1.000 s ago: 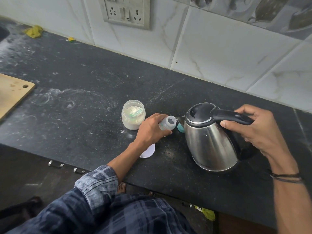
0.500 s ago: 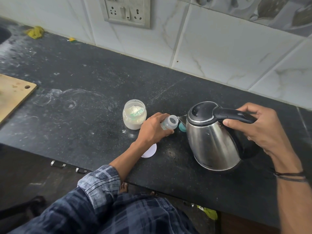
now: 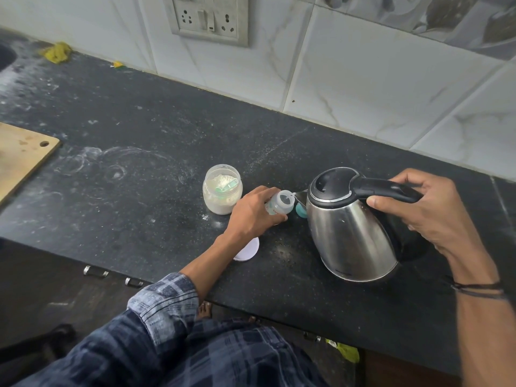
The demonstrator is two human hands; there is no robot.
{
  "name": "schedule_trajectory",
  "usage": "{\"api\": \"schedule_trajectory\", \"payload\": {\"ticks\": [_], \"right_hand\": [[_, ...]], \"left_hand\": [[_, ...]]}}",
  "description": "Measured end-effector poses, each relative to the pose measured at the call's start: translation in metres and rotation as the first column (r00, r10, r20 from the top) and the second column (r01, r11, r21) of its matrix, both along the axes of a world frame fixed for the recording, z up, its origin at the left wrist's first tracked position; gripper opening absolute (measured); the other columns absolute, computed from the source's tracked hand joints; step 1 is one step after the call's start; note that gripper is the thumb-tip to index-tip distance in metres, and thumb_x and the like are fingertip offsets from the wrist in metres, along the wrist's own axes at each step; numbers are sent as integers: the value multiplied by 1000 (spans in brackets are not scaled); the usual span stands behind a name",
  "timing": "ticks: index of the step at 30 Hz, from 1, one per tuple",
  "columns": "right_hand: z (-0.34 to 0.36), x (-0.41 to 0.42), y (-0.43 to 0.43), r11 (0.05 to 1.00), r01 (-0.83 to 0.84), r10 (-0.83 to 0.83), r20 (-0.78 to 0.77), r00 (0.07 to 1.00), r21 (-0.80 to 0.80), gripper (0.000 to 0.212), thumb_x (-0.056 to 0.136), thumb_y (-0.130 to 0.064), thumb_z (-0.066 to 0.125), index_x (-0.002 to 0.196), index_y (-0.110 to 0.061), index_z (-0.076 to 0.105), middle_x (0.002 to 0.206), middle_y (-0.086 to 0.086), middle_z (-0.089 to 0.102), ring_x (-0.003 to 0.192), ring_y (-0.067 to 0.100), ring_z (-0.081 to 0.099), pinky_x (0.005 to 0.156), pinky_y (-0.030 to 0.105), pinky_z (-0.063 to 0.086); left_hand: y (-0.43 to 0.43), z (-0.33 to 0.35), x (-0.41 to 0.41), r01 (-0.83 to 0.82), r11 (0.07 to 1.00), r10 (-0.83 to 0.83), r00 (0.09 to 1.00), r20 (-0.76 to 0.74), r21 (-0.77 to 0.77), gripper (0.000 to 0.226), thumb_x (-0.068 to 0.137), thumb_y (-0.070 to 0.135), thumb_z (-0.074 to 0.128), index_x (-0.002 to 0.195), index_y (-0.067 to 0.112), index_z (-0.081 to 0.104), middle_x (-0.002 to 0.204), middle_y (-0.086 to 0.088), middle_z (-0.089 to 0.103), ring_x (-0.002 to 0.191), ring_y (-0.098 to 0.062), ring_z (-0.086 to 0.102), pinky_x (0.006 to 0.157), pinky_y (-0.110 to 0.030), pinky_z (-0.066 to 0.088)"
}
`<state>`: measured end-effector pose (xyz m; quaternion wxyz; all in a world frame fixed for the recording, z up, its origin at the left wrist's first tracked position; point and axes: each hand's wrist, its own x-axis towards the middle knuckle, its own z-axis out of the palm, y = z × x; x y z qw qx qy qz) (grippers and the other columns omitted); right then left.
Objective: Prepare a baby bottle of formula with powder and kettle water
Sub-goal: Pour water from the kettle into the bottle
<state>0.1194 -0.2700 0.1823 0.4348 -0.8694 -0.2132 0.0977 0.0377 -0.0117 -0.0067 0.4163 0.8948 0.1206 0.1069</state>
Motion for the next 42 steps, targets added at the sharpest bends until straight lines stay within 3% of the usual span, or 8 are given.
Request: {"api": "schedule_trajectory", "payload": {"ticks": [42], "right_hand": [[-1, 2, 0, 1000, 0, 0, 8, 1000, 1, 24, 73, -20, 90, 79, -14, 67, 50, -15, 56, 41, 4, 47, 43, 9, 33]], "left_hand": [[-1, -1, -1, -5, 1000, 6, 1000, 8, -23, 51, 72, 38, 85, 120, 31, 67, 107, 9, 65, 93, -16, 65, 83, -42, 56]]}}
